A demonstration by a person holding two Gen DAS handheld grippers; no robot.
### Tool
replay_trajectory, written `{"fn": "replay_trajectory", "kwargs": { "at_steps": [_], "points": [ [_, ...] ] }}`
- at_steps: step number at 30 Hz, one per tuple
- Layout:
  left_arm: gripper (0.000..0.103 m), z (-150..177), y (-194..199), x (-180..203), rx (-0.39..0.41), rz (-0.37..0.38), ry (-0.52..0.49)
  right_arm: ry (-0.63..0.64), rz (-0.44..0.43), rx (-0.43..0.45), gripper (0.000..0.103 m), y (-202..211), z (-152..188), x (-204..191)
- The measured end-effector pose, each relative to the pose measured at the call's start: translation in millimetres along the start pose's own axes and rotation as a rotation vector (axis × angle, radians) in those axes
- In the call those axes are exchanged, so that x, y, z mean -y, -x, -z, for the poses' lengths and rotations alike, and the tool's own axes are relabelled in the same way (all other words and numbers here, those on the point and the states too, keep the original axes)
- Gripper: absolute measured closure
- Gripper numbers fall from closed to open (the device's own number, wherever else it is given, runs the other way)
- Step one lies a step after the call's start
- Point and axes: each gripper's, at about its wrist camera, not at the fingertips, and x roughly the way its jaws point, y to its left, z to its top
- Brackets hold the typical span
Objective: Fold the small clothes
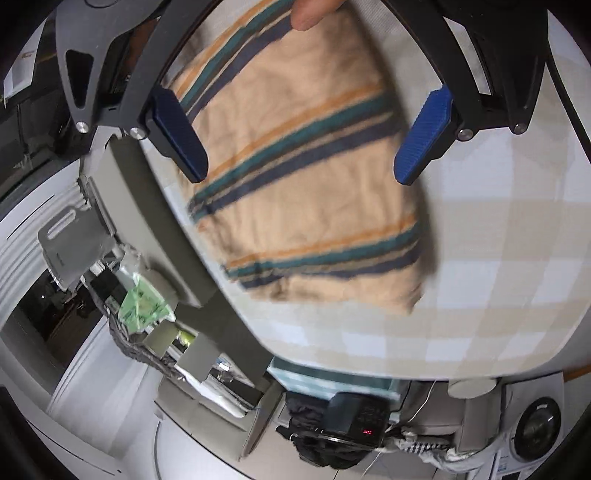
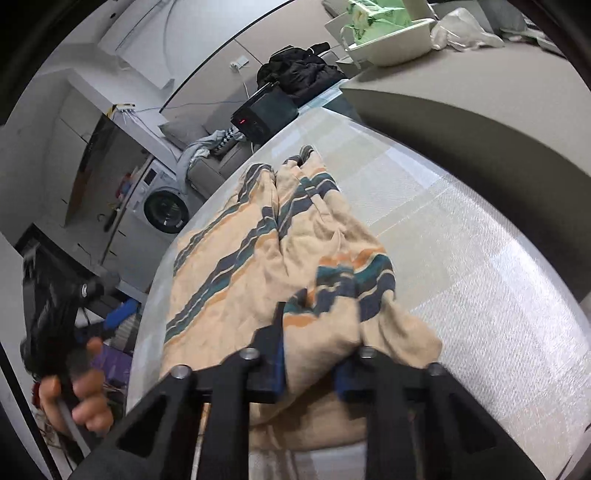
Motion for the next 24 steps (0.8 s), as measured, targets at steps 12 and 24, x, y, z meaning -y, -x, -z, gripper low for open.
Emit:
{"fn": "replay_trajectory", "kwargs": {
  "at_steps": [12,24],
  "points": [
    [0.003,56.1,6.7,-49.2,-0.058,-0.011,0.08,0.164,0.114,0.029,0.089,27.5,34.5,-4.9],
    [0.003,59.1,-9.0,-51.7,-0.078,-0.009,0.095,0.059,-0.03,-0.024,0.059,11.3,10.8,4.4]
  ]
}}
